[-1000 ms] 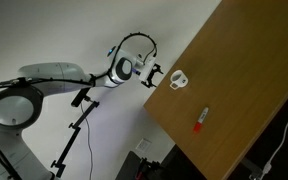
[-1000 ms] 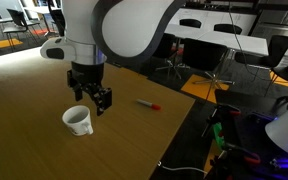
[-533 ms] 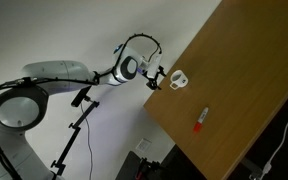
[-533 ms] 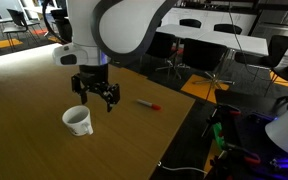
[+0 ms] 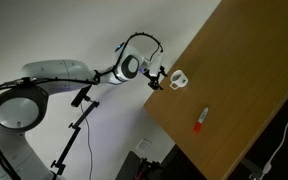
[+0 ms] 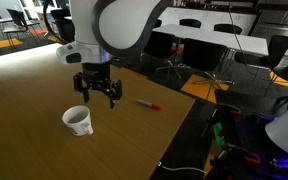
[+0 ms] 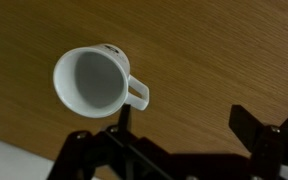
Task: Move the mug to the left
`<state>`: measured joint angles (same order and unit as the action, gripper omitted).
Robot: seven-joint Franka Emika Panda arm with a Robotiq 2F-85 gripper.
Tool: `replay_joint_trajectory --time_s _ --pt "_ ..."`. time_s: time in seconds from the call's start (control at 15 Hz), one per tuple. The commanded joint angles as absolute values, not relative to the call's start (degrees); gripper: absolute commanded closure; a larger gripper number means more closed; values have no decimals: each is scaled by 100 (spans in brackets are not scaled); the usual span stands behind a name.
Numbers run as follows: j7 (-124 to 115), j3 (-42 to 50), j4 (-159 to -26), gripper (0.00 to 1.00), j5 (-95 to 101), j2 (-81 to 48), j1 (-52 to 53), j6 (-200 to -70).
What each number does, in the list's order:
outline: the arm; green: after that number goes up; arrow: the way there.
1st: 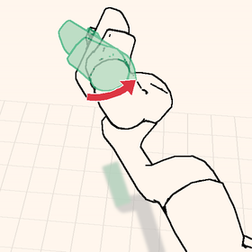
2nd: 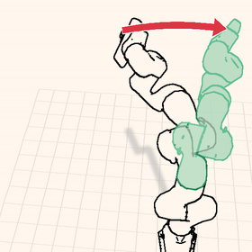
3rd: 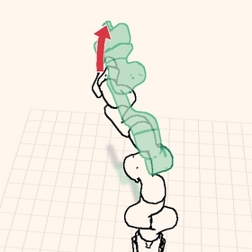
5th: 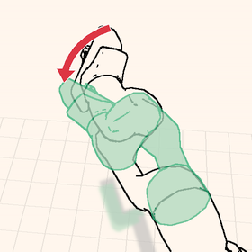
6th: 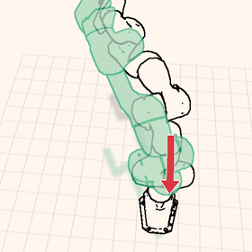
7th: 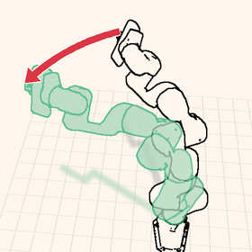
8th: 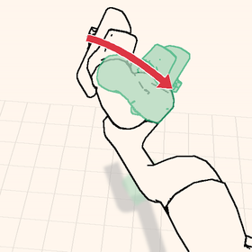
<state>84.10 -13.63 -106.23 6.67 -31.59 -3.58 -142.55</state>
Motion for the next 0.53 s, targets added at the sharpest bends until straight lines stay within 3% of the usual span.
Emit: replay_joint_trajectory --time_s 0.0,0.47 --pt "8514 -1236 -10337 0 589 -3455 -291 -14407" --pt "8847 -1280 -9839 0 672 -4000 -345 -14576"
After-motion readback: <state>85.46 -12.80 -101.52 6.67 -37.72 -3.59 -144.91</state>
